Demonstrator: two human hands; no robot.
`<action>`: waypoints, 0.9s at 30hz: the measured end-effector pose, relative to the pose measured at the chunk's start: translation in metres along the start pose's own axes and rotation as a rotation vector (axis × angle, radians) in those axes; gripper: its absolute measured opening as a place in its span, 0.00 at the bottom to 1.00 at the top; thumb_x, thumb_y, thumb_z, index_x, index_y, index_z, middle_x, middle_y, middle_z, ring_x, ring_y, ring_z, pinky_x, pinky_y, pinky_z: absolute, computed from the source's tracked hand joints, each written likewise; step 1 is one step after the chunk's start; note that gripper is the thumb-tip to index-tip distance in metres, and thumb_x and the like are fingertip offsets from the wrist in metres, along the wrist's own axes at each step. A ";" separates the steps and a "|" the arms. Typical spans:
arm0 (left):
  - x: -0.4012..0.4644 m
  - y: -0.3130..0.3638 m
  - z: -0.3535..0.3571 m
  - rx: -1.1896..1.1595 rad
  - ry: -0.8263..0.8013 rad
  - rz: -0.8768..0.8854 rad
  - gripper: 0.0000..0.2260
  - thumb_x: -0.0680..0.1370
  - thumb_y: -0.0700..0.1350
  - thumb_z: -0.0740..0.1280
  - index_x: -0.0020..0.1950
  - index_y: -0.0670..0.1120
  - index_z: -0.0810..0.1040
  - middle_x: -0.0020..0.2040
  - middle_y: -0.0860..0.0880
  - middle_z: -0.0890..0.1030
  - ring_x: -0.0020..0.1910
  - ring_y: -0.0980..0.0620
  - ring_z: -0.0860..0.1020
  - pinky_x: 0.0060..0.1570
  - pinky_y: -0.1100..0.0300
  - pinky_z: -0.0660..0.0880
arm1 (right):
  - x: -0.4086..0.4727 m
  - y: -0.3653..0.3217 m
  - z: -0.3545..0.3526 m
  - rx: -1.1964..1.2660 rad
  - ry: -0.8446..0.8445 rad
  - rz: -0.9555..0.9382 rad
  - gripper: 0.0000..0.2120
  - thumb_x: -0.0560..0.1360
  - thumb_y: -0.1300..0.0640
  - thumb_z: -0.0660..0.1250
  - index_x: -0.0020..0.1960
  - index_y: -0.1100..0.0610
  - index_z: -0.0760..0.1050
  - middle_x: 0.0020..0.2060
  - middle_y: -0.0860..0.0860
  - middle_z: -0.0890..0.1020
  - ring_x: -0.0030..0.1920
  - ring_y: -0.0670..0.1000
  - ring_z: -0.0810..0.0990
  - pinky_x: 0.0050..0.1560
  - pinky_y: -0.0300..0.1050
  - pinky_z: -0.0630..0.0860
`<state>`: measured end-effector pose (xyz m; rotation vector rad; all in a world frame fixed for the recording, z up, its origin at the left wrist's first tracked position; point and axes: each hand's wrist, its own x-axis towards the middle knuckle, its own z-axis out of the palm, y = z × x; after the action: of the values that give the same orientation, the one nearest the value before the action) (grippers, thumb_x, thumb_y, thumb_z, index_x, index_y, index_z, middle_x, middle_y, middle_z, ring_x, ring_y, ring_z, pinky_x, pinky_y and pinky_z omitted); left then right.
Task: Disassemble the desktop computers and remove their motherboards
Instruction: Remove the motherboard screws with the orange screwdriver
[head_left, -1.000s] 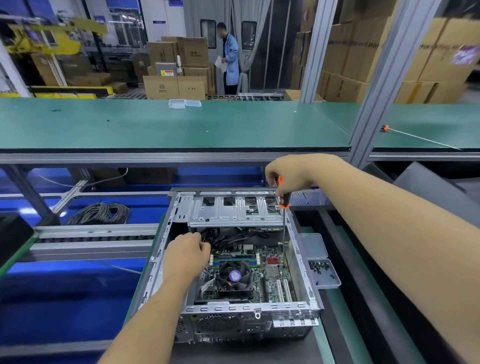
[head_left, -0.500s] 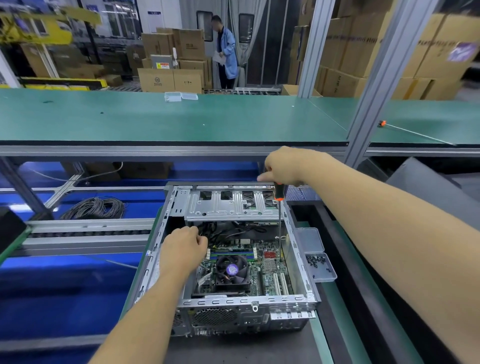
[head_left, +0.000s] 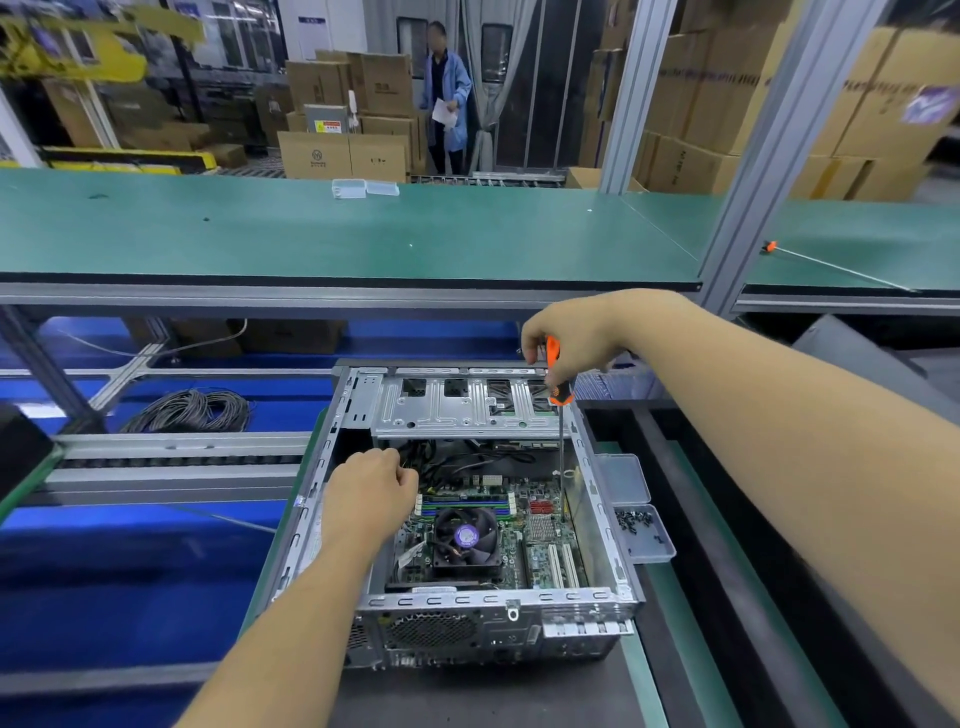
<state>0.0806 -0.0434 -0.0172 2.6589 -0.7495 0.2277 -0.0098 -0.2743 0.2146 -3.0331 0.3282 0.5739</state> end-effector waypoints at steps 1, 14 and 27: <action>0.000 0.000 0.000 0.001 -0.002 0.000 0.15 0.75 0.45 0.62 0.30 0.46 0.64 0.27 0.51 0.67 0.28 0.52 0.66 0.25 0.58 0.58 | -0.001 -0.001 0.000 -0.044 0.010 0.040 0.13 0.76 0.44 0.69 0.54 0.52 0.74 0.45 0.49 0.76 0.39 0.53 0.79 0.31 0.46 0.76; -0.001 0.002 -0.002 0.009 -0.009 -0.015 0.14 0.75 0.45 0.62 0.30 0.46 0.65 0.27 0.50 0.68 0.28 0.52 0.66 0.25 0.58 0.58 | 0.003 0.001 0.007 -0.169 0.153 0.063 0.15 0.81 0.43 0.62 0.50 0.56 0.74 0.45 0.54 0.80 0.37 0.53 0.79 0.39 0.47 0.77; 0.000 0.002 0.000 0.016 0.006 -0.015 0.14 0.75 0.45 0.62 0.30 0.46 0.65 0.27 0.50 0.68 0.28 0.51 0.67 0.26 0.58 0.59 | -0.001 0.011 0.001 -0.132 0.091 0.016 0.06 0.77 0.53 0.68 0.52 0.54 0.75 0.50 0.53 0.80 0.48 0.57 0.80 0.51 0.54 0.79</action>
<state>0.0799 -0.0449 -0.0169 2.6768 -0.7279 0.2390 -0.0139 -0.2851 0.2142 -3.1929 0.3319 0.4779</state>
